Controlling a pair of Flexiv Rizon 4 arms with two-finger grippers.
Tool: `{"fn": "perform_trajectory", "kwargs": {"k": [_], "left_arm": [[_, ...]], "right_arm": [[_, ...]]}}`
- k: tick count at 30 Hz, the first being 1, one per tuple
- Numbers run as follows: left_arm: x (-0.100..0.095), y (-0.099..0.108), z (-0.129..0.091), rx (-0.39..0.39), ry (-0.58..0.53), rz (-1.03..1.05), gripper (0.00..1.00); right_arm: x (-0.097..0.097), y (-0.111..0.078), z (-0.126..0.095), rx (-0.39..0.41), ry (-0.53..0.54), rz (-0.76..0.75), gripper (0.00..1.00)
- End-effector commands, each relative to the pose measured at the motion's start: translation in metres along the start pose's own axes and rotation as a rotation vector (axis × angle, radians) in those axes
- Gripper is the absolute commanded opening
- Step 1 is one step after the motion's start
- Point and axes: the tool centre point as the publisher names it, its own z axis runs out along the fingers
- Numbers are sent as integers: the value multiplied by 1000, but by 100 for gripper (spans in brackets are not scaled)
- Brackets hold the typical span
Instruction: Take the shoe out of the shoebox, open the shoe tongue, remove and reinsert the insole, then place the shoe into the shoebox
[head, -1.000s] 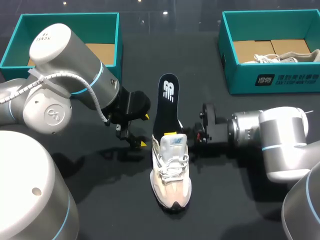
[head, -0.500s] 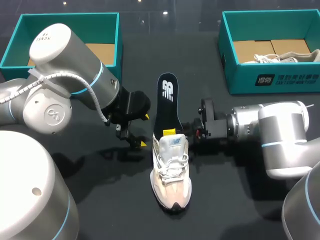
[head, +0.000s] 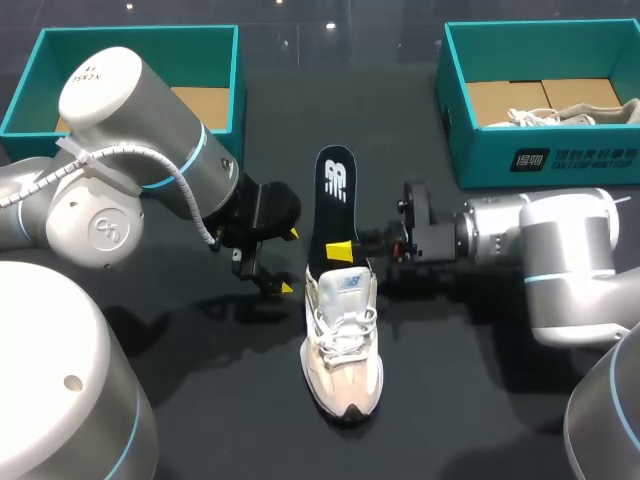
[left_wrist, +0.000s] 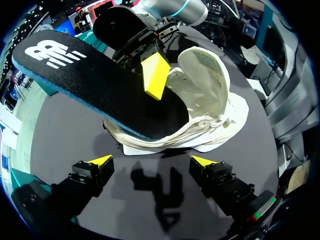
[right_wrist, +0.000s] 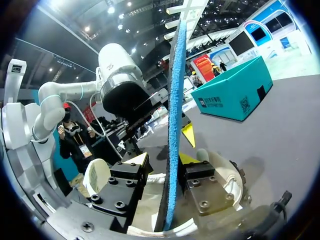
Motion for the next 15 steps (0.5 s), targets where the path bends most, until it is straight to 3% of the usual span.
{"fn": "perform_trajectory", "kwargs": {"k": [1,8,10,15], "left_arm": [[1,1,0,0,-2,1,100],[1,1,0,0,-2,1,100],[1,1,0,0,-2,1,100],[1,1,0,0,-2,1,100]], "right_arm": [[-1,3,0,0,3,-2,33],[-1,8,1,-25,2,5,21],[-1,8,2,-33,-2,8,0],[-2,1,2,-41,-2,31,0]]}}
